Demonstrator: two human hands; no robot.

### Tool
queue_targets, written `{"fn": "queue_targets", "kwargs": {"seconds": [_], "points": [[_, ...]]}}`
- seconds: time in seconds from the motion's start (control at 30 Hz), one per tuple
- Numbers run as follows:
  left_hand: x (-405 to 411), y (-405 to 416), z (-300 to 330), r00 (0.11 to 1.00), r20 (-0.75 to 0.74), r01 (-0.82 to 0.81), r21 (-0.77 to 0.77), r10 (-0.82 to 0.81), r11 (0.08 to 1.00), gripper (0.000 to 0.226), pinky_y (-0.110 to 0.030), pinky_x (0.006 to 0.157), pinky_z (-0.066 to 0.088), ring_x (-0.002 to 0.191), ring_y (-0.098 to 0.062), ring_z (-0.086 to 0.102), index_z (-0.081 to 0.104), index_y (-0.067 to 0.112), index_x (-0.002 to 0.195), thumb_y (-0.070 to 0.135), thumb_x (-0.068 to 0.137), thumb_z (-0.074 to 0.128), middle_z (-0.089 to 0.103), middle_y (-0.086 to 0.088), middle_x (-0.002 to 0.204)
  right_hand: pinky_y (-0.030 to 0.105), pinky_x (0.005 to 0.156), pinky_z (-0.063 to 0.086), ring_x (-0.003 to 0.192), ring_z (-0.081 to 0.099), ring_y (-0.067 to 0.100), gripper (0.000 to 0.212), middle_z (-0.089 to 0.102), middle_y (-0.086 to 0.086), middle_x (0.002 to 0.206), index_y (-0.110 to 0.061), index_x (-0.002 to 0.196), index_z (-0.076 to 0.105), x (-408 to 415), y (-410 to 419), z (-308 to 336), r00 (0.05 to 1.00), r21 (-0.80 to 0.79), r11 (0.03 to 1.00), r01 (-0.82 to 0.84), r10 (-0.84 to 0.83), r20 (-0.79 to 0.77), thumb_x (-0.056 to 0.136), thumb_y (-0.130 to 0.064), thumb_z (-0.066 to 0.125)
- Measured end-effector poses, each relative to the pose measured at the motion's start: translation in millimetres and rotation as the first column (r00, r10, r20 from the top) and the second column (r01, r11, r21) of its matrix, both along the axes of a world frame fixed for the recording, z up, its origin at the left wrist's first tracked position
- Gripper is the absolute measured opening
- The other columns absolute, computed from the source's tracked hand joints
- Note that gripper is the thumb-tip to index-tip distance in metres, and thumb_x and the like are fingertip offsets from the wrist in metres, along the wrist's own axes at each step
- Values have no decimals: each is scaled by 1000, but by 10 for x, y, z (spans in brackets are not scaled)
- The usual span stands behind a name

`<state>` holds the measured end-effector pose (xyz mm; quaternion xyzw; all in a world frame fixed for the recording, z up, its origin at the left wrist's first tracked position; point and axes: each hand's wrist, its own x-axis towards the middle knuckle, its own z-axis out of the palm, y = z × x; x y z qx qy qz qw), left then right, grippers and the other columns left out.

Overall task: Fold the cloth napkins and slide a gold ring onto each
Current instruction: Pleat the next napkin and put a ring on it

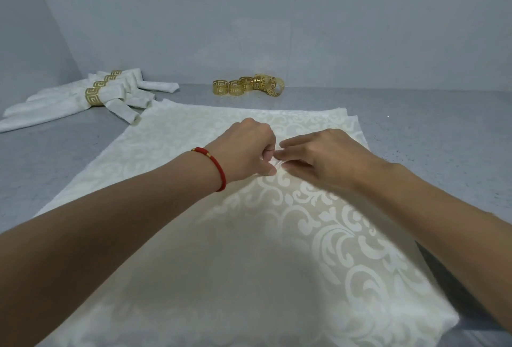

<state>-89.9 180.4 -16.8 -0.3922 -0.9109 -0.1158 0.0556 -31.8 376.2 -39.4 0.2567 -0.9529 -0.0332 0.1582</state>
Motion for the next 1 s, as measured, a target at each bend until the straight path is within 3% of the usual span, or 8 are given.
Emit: {"fn": "queue_targets", "kwargs": {"seconds": [0.23,0.33,0.43,0.53,0.63,0.73,0.8,1.0], "points": [[-24,81,102,999,42,6,-23,-5,1000,18,-21,55,40,66,-4,46,66,13,67,20,75,80,55,8,64,42,82,56,99,72,17,22,77,-16,107,-40,117,75,-115,2,123,984,-198,978,69,-34,173,96,-37,68],[-58,113,113,998,60,-29,12,28,1000,24,-31,62,54,65,-4,51,60,20,59,19,66,83,59,7,64,36,92,55,100,70,6,20,77,-19,103,-45,109,78,-123,5,312,937,-306,937,170,-58,344,93,-47,68],[-118,105,80,998,47,-44,19,43,999,33,-33,65,54,74,-14,56,50,24,60,22,64,83,59,3,75,28,89,54,89,67,-2,22,75,-19,89,-36,98,80,-204,46,498,855,-372,866,333,-110,507,94,-52,65],[-298,-47,72,987,-46,-153,-19,152,988,37,-38,71,53,83,-26,56,44,22,66,23,69,81,57,-4,84,25,80,51,86,66,3,27,74,-11,86,-26,92,79,-482,85,531,872,-508,748,428,-194,449,95,-48,65],[-583,-336,62,932,-143,-334,14,332,943,30,-36,70,47,81,-29,52,43,17,72,15,77,72,43,-3,74,21,75,49,91,70,11,14,76,-7,88,-20,90,79,-887,73,417,865,-592,632,501,-358,351,93,-27,67],[-779,-592,-57,858,-242,-448,78,452,891,37,-38,71,43,86,-35,58,31,17,64,6,83,61,48,-8,78,31,87,55,98,70,23,11,76,2,99,-20,92,76,-1335,-1,198,803,-600,544,587,-484,348,90,-17,66],[-888,-715,-198,826,-285,-466,138,486,874,33,-40,70,42,83,-34,57,35,15,66,4,81,62,57,-12,83,35,90,53,107,67,29,16,72,5,111,-24,105,73,-1619,-119,113,773,-571,540,618,-547,321,91,-20,67],[-1108,-878,-435,810,-264,-453,286,524,845,37,-35,58,30,63,-25,40,36,15,60,3,69,69,41,-5,65,38,80,40,115,56,36,41,50,12,130,-17,137,49,-2256,-241,36,693,-461,548,698,-679,243,97,-19,59]]}}
